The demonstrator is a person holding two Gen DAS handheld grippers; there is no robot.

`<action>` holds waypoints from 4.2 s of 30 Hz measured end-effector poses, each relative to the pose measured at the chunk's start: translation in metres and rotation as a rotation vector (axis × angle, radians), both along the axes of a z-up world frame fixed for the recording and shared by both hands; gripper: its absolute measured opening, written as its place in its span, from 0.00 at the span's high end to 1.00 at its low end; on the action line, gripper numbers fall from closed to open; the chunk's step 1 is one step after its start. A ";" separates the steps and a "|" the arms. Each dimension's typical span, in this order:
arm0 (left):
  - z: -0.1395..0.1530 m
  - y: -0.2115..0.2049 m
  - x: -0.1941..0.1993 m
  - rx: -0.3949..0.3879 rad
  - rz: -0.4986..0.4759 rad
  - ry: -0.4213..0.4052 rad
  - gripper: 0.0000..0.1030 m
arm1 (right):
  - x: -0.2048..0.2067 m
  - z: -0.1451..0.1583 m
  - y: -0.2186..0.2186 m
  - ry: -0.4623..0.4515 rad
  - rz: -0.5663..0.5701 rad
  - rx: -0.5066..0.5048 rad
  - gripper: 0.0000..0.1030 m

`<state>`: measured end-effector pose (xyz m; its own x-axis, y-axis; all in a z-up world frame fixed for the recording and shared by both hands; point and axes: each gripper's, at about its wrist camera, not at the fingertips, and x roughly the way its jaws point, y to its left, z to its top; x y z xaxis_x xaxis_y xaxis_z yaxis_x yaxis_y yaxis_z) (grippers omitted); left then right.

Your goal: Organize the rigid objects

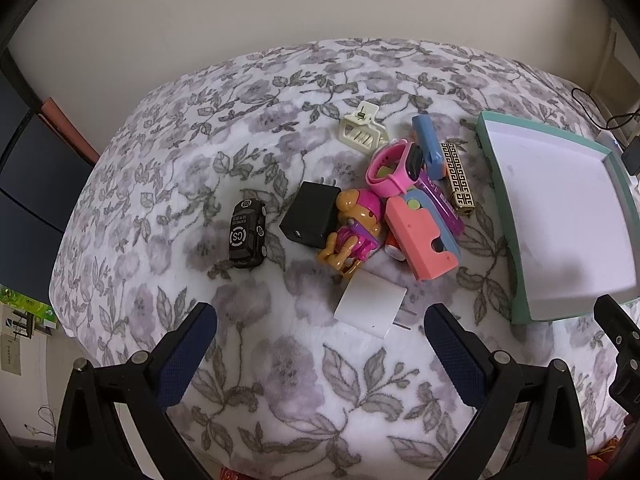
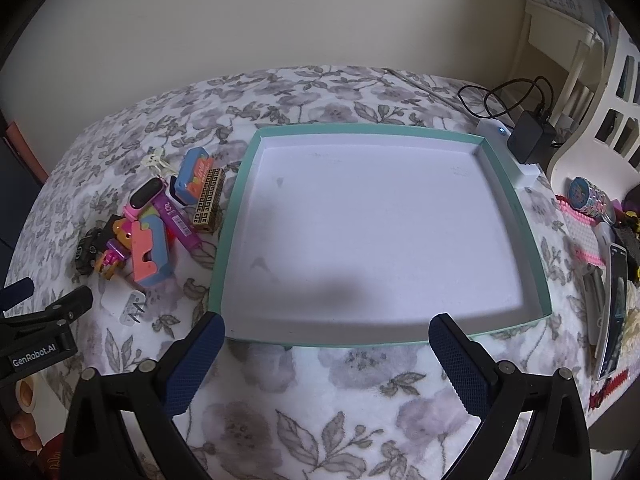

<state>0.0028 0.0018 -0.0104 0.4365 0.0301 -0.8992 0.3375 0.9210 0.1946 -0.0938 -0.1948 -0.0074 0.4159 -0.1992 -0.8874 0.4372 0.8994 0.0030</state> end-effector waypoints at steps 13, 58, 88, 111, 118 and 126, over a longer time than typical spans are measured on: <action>-0.003 0.000 0.001 0.007 -0.001 0.012 0.00 | 0.000 0.000 -0.001 0.002 0.000 0.000 0.00; 0.000 0.016 0.012 -0.044 0.036 0.046 0.00 | 0.010 0.006 0.011 -0.014 0.045 0.022 0.00; -0.037 0.093 0.119 -0.083 0.159 0.113 0.04 | 0.138 -0.053 0.104 0.122 0.229 0.110 0.04; -0.074 0.060 0.143 -0.106 0.074 0.179 0.66 | 0.149 -0.064 0.106 0.115 0.250 0.207 0.55; -0.068 0.057 0.135 -0.077 0.090 0.189 0.66 | 0.140 -0.062 0.099 0.111 0.219 0.255 0.56; -0.032 0.056 0.109 -0.076 0.098 0.162 0.66 | 0.123 -0.043 0.097 0.078 0.214 0.276 0.56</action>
<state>0.1123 0.0575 -0.0428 0.2844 -0.0056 -0.9587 0.2671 0.9608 0.0737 0.0291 -0.0979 -0.0503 0.3508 0.1371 -0.9263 0.2471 0.9406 0.2328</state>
